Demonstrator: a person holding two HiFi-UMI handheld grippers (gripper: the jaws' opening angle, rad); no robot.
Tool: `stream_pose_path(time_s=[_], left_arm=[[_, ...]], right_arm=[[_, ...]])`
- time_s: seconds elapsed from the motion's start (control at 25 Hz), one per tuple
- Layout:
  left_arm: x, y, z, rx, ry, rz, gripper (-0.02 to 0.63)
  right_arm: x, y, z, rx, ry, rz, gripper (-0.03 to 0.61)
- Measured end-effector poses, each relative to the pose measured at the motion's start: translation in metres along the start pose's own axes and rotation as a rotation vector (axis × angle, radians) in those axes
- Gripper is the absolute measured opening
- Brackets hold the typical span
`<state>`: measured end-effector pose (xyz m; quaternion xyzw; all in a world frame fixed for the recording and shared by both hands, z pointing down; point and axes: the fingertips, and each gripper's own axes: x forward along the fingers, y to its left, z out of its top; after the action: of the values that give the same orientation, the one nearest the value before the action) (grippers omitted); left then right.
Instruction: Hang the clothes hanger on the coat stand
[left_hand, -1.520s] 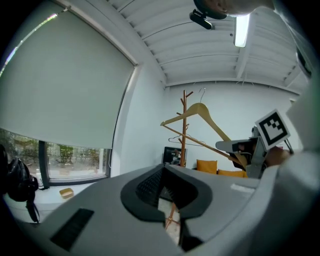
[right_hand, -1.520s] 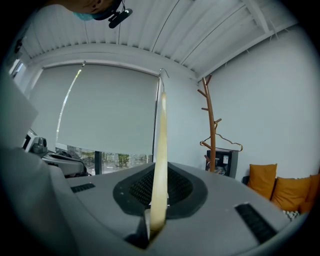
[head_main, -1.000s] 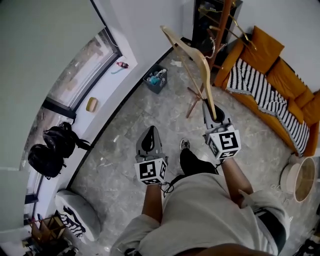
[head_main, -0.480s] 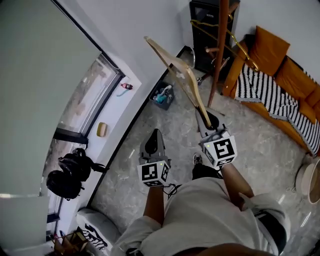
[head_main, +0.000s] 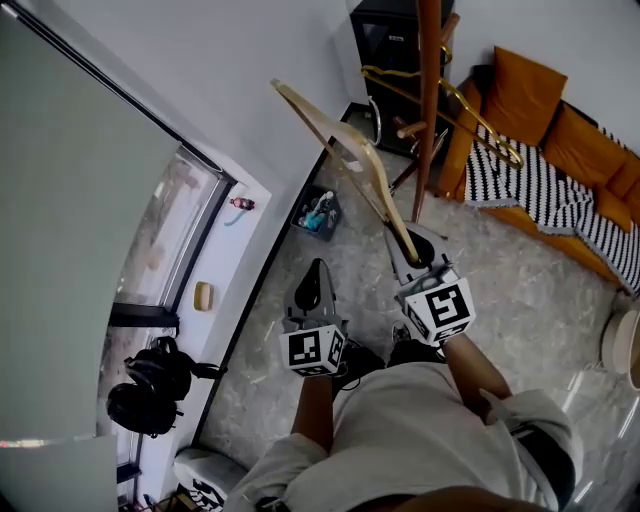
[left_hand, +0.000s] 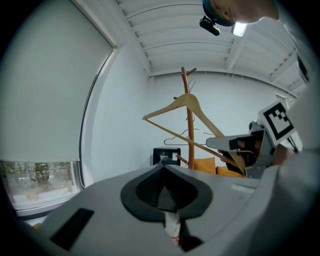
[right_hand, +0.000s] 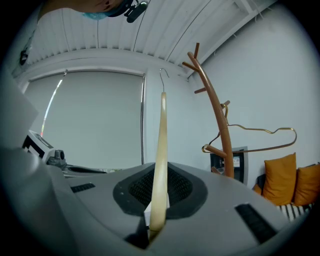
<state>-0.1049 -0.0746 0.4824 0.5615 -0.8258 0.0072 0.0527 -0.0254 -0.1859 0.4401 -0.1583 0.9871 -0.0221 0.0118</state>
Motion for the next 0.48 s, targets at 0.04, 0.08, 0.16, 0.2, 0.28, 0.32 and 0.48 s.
stream_pose_path(time_s=[0.04, 0.08, 0.16, 0.2, 0.28, 0.32, 0.48], left_arm=[[0.007, 0.005, 0.000, -0.001, -0.001, -0.009, 0.009], [0.013, 0.010, -0.001, -0.003, -0.002, -0.020, 0.009], [0.028, 0.022, -0.003, -0.007, -0.007, -0.044, 0.009], [0.037, 0.028, -0.003, -0.009, -0.010, -0.059, 0.009], [0.058, 0.038, -0.002, -0.010, -0.014, -0.097, 0.009], [0.069, 0.042, 0.000, -0.009, -0.016, -0.120, 0.009], [0.107, 0.055, 0.015, 0.007, -0.024, -0.219, 0.009]], right_arm=[[0.006, -0.001, 0.000, -0.003, 0.003, -0.010, 0.018], [0.012, -0.001, -0.001, -0.007, 0.004, -0.019, 0.018], [0.023, -0.001, -0.002, -0.018, 0.006, -0.041, 0.018], [0.028, -0.001, -0.002, -0.024, 0.007, -0.054, 0.018], [0.042, -0.003, 0.001, -0.039, 0.005, -0.088, 0.018], [0.049, -0.006, 0.003, -0.047, 0.001, -0.110, 0.018], [0.075, -0.012, 0.019, -0.067, -0.009, -0.188, 0.018]])
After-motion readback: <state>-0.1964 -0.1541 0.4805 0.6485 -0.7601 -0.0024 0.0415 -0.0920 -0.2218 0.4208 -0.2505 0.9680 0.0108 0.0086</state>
